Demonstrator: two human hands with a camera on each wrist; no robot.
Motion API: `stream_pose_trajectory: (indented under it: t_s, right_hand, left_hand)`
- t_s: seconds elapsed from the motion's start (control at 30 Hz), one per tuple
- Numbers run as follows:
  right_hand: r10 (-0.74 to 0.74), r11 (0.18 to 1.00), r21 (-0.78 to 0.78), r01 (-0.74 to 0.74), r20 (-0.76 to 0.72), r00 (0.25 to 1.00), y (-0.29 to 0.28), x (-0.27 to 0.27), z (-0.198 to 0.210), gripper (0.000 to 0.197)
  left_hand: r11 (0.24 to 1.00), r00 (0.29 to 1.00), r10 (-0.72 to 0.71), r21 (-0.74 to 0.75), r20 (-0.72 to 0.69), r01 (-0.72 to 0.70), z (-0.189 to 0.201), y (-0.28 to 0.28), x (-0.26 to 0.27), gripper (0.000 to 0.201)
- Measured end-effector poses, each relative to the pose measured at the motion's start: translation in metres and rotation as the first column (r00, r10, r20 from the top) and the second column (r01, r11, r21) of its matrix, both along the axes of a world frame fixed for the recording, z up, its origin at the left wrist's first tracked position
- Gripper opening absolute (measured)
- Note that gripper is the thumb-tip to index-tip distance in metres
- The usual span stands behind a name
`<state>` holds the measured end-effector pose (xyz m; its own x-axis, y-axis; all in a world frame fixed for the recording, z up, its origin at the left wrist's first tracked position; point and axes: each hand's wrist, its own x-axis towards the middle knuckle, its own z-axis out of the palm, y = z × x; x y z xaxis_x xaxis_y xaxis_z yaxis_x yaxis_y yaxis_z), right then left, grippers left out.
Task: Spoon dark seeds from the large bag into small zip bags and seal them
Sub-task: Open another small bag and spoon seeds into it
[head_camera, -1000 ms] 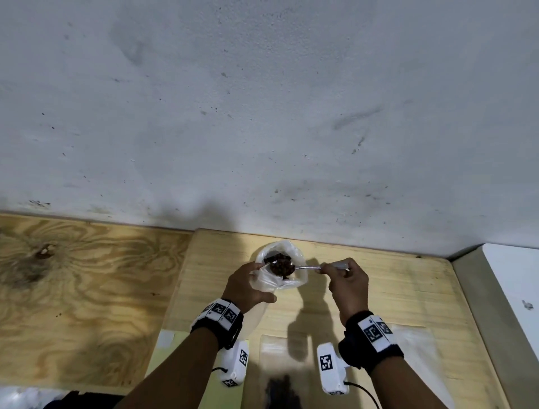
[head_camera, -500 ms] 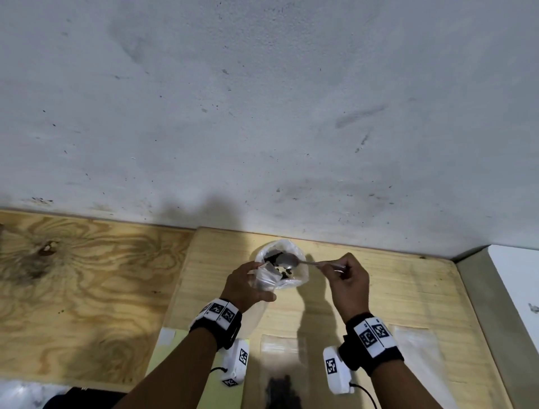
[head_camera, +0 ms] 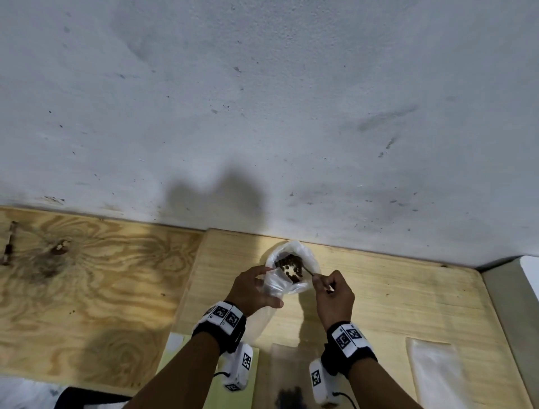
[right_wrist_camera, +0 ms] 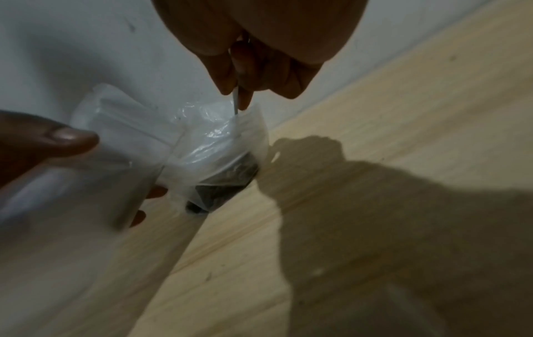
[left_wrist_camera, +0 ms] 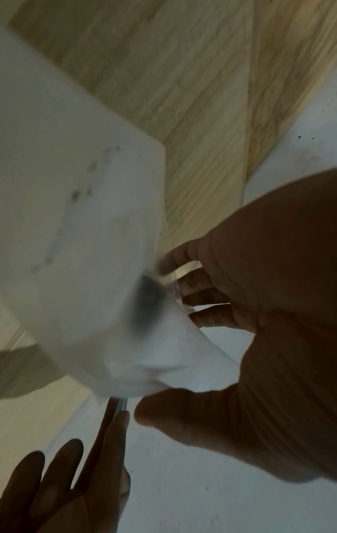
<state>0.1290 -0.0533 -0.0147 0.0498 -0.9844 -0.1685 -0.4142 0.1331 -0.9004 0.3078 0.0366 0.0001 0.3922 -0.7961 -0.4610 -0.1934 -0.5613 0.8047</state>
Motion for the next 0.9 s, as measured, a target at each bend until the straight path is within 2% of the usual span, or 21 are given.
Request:
stream_pose_trajectory:
  t_s: [0.27,0.4,0.57,0.73,0.9]
  right_hand:
    - [-0.078,0.985,0.157,0.066,0.066,0.995,0.003,0.01,-0.009,0.038]
    - [-0.093,0.957,0.281,0.068,0.08,0.992,0.001,0.014,-0.017,0.031]
    - [-0.206,0.91,0.389,0.142,0.127,0.97,-0.007,0.005,-0.014,0.035]
    - [-0.251,0.908,0.387,0.161,0.193,0.949,-0.016,-0.02,-0.003,0.025]
    - [-0.246,0.928,0.343,0.145,0.273,0.93,-0.02,-0.042,0.015,0.03]
  left_hand:
    - [0.998,0.997,-0.065,-0.009,0.033,0.066,0.0,0.0,0.0,0.086]
    - [0.993,0.99,-0.121,-0.003,0.066,0.121,-0.001,0.0,-0.003,0.089]
    - [0.998,0.996,-0.062,-0.016,0.067,0.063,-0.002,0.003,-0.004,0.087]
    - [0.999,0.995,-0.021,-0.045,0.1,0.026,-0.003,0.007,-0.007,0.087]
    - [0.997,0.992,0.041,-0.065,0.119,-0.034,-0.002,0.009,-0.017,0.089]
